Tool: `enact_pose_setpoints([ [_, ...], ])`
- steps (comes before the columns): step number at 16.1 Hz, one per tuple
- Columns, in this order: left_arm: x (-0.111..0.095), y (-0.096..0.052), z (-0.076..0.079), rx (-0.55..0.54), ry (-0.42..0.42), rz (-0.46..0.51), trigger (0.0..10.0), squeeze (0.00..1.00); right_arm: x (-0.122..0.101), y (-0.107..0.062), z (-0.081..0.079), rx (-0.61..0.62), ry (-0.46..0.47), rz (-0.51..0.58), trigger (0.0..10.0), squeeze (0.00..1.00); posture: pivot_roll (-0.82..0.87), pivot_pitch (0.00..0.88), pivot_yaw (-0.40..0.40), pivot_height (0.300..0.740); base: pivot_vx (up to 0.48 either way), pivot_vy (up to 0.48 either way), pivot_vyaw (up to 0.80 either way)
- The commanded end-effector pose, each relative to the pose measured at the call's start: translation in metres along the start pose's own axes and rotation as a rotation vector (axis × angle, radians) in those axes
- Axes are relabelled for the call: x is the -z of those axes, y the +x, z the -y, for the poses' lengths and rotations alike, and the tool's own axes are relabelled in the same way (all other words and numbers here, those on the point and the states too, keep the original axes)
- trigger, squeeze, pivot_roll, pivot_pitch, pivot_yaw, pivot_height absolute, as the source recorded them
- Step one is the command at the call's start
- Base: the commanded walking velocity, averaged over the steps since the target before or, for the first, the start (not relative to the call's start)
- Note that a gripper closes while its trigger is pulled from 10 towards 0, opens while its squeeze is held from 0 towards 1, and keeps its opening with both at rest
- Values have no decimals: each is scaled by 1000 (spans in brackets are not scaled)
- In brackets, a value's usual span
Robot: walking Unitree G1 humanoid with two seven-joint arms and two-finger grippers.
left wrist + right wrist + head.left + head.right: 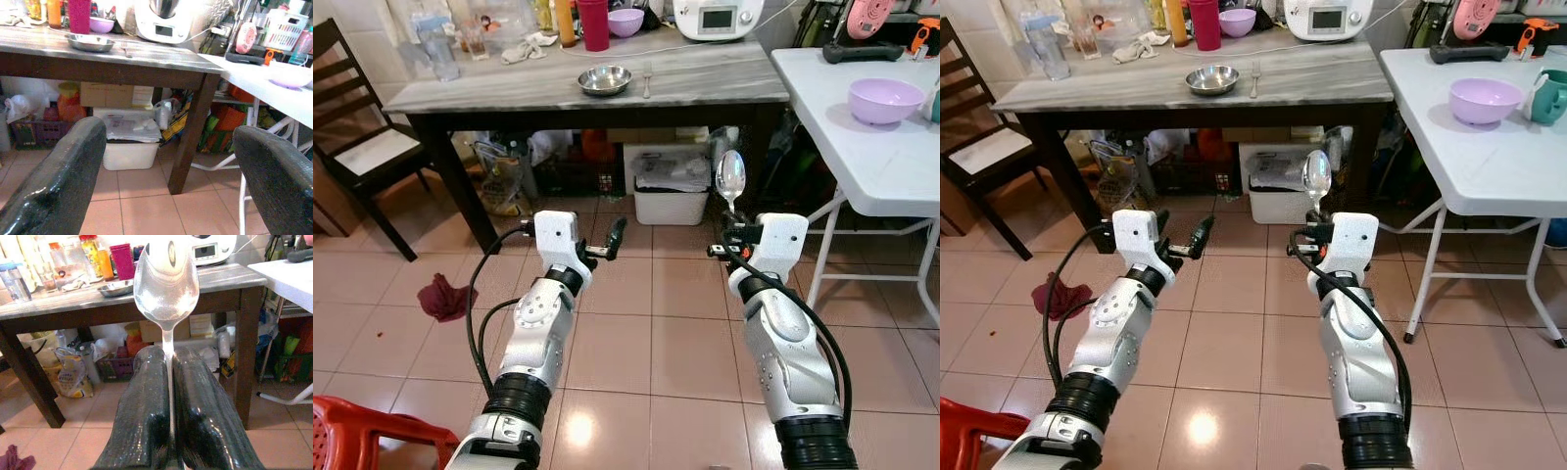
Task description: Setting the table
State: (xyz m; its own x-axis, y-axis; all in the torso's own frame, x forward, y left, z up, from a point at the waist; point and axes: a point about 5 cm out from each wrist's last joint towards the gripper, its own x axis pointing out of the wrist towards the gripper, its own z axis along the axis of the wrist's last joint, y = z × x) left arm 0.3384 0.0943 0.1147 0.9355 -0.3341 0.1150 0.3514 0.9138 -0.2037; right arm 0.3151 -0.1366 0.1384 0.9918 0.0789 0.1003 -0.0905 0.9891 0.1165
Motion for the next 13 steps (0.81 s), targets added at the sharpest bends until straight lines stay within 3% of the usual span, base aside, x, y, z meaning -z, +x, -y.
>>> enact_pose_setpoints([
  [1, 4, -3, -3, -3, 4, -12, 10000, 0, -4, 3, -5, -18, -15, 24, 10000, 0, -238, 0, 75, 740, 304, 0, 0],
  [4, 11, -15, -12, -29, 28, -27, 10000, 0, -1, -2, 1, -6, -69, 33, 10000, 0, -233, 0, 75, 740, 355, 0, 0],
  [6, 14, -34, -30, -89, 57, -24, 10000, 0, -1, -11, 15, 27, -100, 34, 10000, 0, -232, 0, 75, 740, 396, 0, 0],
  [9, 19, -56, -44, -127, 95, -39, 10000, 0, 1, -22, 27, 53, -118, 22, 10000, 0, -225, 0, 67, 740, 389, 0, 0],
  [10, 24, -70, -50, -147, 104, -62, 10000, 0, 4, -32, 30, 61, -127, 9, 10000, 0, -222, 0, 67, 740, 394, 0, 0],
  [13, 28, -84, -51, -157, 109, -86, 10000, 0, 9, -42, 31, 63, -138, -10, 10000, 0, -216, 5, 64, 740, 393, 0, 0],
])
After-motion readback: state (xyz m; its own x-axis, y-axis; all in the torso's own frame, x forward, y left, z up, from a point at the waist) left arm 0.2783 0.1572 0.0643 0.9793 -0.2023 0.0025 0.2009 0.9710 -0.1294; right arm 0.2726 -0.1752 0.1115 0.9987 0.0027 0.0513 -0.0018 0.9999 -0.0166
